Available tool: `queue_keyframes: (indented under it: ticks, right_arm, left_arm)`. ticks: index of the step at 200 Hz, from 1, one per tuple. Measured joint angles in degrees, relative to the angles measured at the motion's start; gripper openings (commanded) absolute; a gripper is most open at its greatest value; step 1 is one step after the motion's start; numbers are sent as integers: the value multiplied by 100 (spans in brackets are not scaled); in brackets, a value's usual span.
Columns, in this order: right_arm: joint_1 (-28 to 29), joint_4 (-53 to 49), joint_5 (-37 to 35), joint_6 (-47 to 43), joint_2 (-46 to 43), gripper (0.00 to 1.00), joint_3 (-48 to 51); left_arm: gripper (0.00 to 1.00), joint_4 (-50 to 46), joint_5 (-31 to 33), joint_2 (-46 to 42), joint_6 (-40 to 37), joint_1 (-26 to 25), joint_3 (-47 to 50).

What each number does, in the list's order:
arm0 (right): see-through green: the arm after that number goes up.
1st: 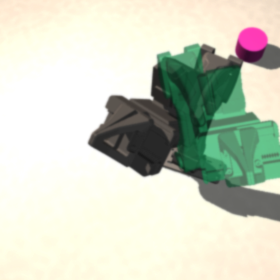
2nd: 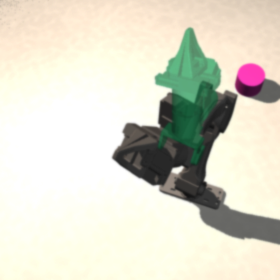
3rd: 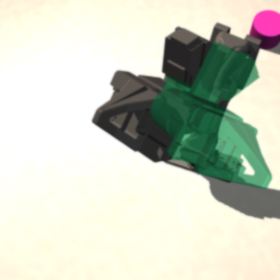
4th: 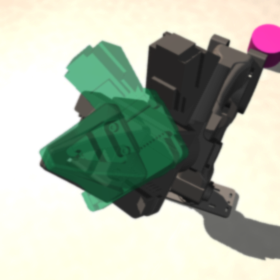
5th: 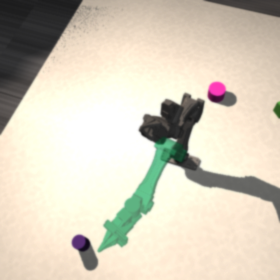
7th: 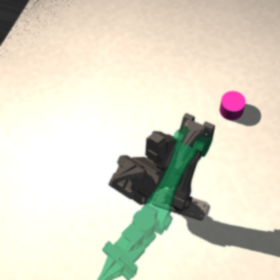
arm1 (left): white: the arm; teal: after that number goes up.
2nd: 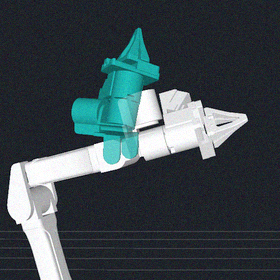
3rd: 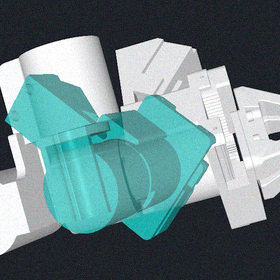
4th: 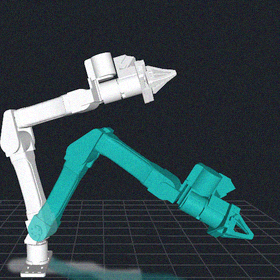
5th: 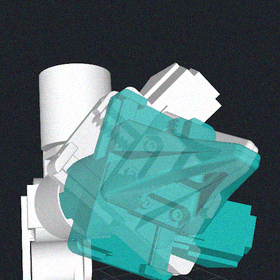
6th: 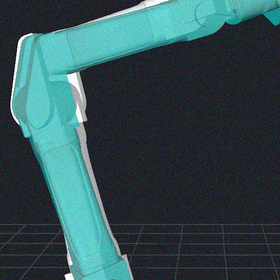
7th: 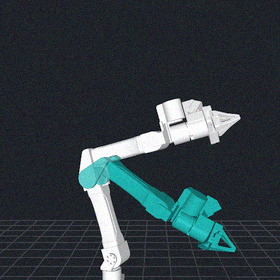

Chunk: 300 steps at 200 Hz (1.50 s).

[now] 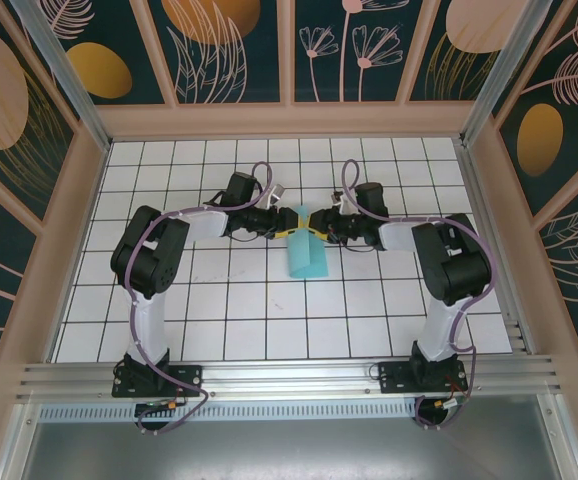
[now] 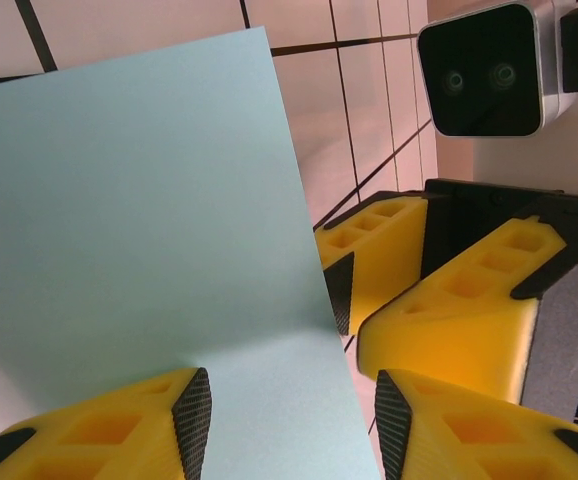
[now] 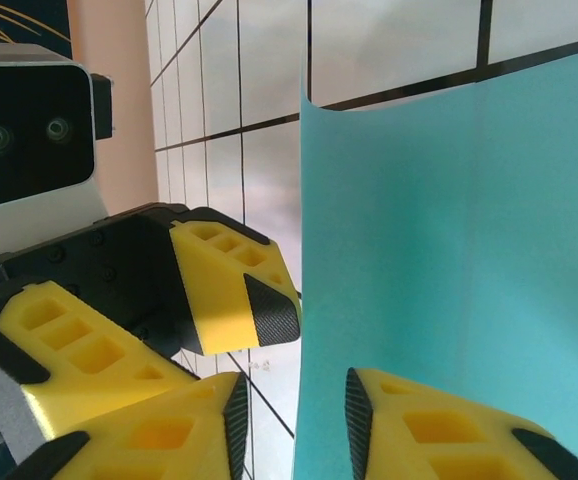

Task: Fold a paper plane with a square sheet of paper (fold left side to right side)
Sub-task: First fold in half a square sheet of paper at the center of the table.

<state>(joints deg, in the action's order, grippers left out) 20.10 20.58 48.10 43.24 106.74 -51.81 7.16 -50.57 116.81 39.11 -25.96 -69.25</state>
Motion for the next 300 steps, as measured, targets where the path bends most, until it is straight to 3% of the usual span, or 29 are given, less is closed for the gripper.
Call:
queue_keyframes:
  ticks: [33,67,133,249,300]
  right_arm:
    - [37,-96,-17,-98,37,5,-52]
    - [24,-455,-186,-280,37,3,-157]
    - [-120,-1003,-568,-654,37,4,-188]
    - [-127,-1266,-804,-844,37,12,-188]
    - [-149,-1462,-916,-962,7,34,-188]
  left_arm:
    - [53,0,2,-9,-2,0,0]
    - [56,-122,192,-153,-107,0,0]
    - [55,-793,1532,-820,-588,0,153]
    - [49,-1270,2138,-140,-498,-417,-63]
    - [47,-1405,2260,17,-501,-455,-245]
